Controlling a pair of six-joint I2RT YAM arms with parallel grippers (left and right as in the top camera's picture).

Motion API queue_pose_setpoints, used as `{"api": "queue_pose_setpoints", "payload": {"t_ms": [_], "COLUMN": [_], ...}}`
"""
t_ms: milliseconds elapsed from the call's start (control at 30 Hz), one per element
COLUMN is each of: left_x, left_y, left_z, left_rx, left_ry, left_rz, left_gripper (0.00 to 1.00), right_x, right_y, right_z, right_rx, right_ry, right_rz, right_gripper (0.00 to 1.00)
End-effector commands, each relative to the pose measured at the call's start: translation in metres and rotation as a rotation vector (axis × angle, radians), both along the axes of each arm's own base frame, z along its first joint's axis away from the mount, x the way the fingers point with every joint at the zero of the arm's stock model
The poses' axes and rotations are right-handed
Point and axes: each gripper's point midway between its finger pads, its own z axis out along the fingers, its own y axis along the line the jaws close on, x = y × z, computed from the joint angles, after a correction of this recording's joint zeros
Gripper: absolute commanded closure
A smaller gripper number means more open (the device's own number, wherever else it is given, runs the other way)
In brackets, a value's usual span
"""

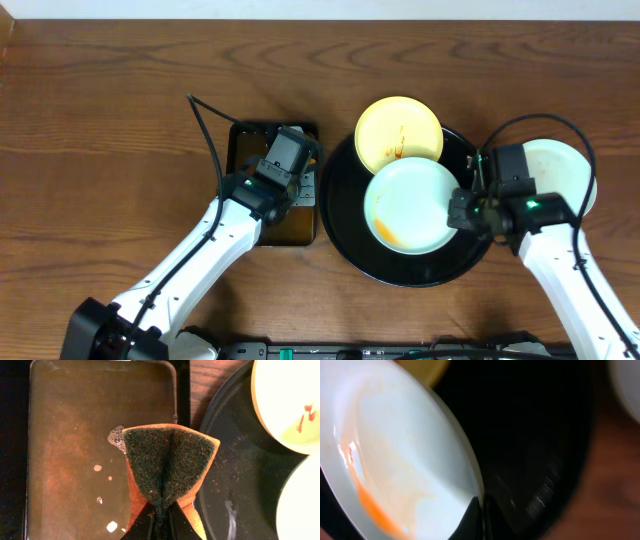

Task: Clean dirty plates on tray and stack at the side

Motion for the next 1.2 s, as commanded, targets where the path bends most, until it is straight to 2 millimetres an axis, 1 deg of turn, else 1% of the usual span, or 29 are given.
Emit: {"api": "queue_pose_setpoints", "payload": {"t_ms": [0, 167, 433, 467, 567, 633, 700, 800, 867, 900, 967, 1033, 1167], "left_x": [0.001, 0.001, 0.001, 0.001, 0.001, 0.001, 0.001, 0.001, 0.001, 0.001, 0.001, 0.001, 0.001], "left_y": [0.004, 0.004, 0.004, 0.004, 0.004, 0.004, 0.004, 0.004, 0.004, 0.004, 0.004, 0.004, 0.004], "left_z": [0.000, 0.000, 0.000, 0.000, 0.000, 0.000, 0.000, 0.000, 0.000, 0.000, 0.000, 0.000, 0.000], "left_rx": [0.015, 0.014, 0.014, 0.014, 0.014, 0.014, 0.014, 0.014, 0.014, 0.014, 0.015, 0.014, 0.014], "left_ry": [-0.007, -0.007, -0.007, -0.007, -0.007, -0.007, -0.007, -0.007, -0.007, -0.007, -0.006, -0.007, -0.007], "left_rz": [0.003, 0.003, 0.003, 0.003, 0.003, 0.003, 0.003, 0.003, 0.003, 0.003, 0.003, 0.003, 0.003], "left_gripper": [0.92, 0.92, 0.92, 0.92, 0.92, 0.92, 0.92, 0.92, 0.92, 0.93, 0.92, 0.92, 0.92], "right_x": [-0.001, -0.014, -0.036, -0.039, -0.049, -0.044, -0.030, -0.005, 0.006, 0.009, 0.007, -0.001, -0.026], "right_y": [-0.015, -0.017, 0.010, 0.012, 0.007, 0.000, -0.005, -0.003, -0.001, -0.001, -0.001, -0.001, -0.006], "right_z": [0.023, 0.024, 0.020, 0.020, 0.018, 0.018, 0.020, 0.026, 0.030, 0.031, 0.030, 0.027, 0.020], "right_rx": [-0.093, -0.099, 0.057, 0.068, 0.055, 0.015, -0.013, -0.004, 0.006, 0.008, 0.007, -0.001, -0.023], "right_ry": [0.001, 0.057, 0.157, 0.171, 0.216, 0.193, 0.133, 0.030, -0.019, -0.028, -0.021, 0.014, 0.118], "right_rz": [-0.013, -0.022, 0.022, 0.018, -0.025, -0.045, -0.063, -0.066, -0.066, -0.066, -0.066, -0.062, -0.061], "right_gripper": [0.99, 0.99, 0.99, 0.99, 0.99, 0.99, 0.99, 0.99, 0.99, 0.99, 0.99, 0.99, 0.99]}}
